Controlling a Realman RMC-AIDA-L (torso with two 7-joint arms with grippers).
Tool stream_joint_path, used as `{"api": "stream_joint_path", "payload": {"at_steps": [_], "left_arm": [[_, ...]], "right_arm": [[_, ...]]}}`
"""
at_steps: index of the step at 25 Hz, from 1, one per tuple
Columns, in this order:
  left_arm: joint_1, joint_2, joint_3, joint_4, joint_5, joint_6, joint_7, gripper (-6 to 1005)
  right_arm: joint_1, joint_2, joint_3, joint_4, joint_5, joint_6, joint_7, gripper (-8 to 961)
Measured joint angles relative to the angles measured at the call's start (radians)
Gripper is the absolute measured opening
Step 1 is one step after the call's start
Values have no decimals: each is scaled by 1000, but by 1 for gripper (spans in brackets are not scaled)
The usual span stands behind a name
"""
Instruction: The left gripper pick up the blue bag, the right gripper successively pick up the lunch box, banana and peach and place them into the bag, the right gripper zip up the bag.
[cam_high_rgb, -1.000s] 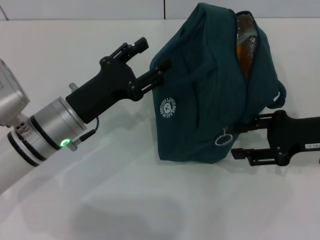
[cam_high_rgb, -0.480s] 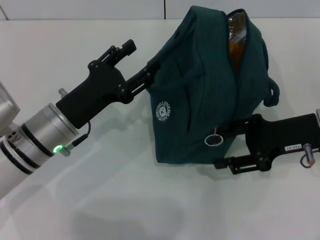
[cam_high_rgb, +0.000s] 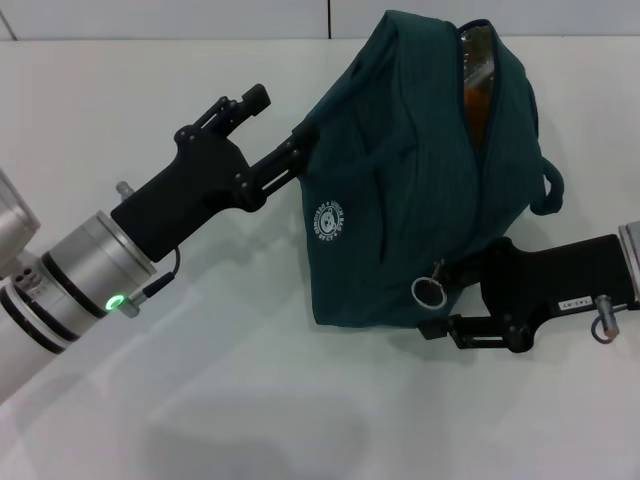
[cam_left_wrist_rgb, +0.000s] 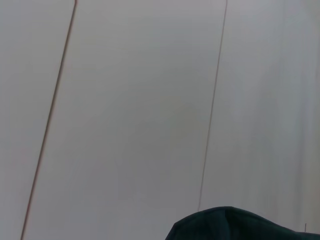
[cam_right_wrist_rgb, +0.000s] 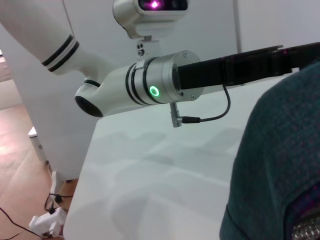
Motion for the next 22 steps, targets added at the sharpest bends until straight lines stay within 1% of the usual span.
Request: {"api": "stream_joint_path", "payload": {"at_steps": [1, 7, 14, 17, 19, 20, 22], "left_arm": [[2, 0, 0, 0, -2, 0, 0, 757], [9, 0, 0, -1, -9, -1, 0, 756], [9, 0, 3, -5, -9, -1, 0, 756], [11, 0, 1, -10, -9, -1, 0, 756], [25, 0, 1, -13, -10, -1, 2, 756], [36, 0, 0, -12, -10, 0, 7, 756], [57, 3, 0, -7, -13, 8, 14, 756]], "right_arm": [[0, 0, -3, 3, 0, 1, 3, 555], [3, -1, -30, 12, -5, 39, 53, 324], [-4, -5, -19, 1, 7, 57, 55, 259], [-14, -8, -16, -2, 48, 60, 28, 219], [-18, -8, -16, -4, 62, 60, 11, 192], [-33, -10, -16, -21, 93, 54, -31, 179], [-38, -10, -16, -36, 102, 49, -38, 114]]}}
